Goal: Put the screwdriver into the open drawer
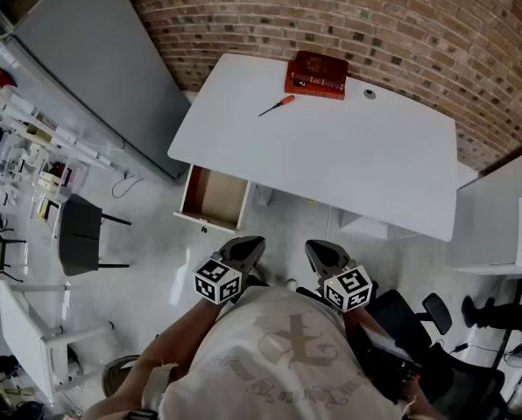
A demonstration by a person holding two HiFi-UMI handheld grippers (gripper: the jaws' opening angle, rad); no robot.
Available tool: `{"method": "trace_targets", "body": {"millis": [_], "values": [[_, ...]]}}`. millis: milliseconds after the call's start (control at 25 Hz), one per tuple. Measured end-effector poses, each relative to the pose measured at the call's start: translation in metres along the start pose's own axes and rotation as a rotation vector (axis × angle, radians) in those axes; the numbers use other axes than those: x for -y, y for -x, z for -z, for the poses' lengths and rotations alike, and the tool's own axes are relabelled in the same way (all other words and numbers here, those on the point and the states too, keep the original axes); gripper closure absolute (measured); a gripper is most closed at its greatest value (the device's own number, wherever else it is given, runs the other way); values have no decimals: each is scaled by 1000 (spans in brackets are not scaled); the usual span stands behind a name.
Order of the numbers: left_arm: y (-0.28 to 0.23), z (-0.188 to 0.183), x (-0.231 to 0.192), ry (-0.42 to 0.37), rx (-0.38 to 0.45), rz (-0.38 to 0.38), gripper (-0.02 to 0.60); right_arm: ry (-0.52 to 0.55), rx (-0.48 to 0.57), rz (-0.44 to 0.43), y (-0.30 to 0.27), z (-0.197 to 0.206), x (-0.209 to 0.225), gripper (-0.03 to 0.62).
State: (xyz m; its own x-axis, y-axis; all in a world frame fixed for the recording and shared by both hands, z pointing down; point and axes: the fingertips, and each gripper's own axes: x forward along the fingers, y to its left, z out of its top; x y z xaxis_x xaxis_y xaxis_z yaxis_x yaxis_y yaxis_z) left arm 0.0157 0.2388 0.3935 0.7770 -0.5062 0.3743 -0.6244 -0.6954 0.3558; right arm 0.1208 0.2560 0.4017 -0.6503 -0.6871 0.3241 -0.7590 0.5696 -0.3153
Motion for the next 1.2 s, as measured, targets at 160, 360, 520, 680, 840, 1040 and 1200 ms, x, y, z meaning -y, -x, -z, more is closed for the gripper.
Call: {"method": "trace_targets", "body": {"millis": [160, 360, 520, 680, 840, 1040, 1200], "values": [[0, 4, 5, -8, -1, 2, 563, 8, 4, 4, 5, 1, 0, 574], [6, 6, 6, -7, 4, -22, 563, 18, 4, -15, 4, 1, -6, 572], [14, 14, 7, -2, 4, -49, 563, 10, 8, -18, 3, 4, -9, 572], [20, 23, 13, 1, -10, -64, 563, -3, 8, -22, 5, 9, -12, 572], [23, 26, 17, -2, -14, -74, 563, -13, 2, -22, 7, 13, -12, 572], [26, 25, 20, -5, -17, -91, 563, -30, -1, -15, 10, 16, -12, 572], [27, 22, 18, -10, -20, -96, 563, -48, -9, -2, 7, 18, -8, 572]]}}
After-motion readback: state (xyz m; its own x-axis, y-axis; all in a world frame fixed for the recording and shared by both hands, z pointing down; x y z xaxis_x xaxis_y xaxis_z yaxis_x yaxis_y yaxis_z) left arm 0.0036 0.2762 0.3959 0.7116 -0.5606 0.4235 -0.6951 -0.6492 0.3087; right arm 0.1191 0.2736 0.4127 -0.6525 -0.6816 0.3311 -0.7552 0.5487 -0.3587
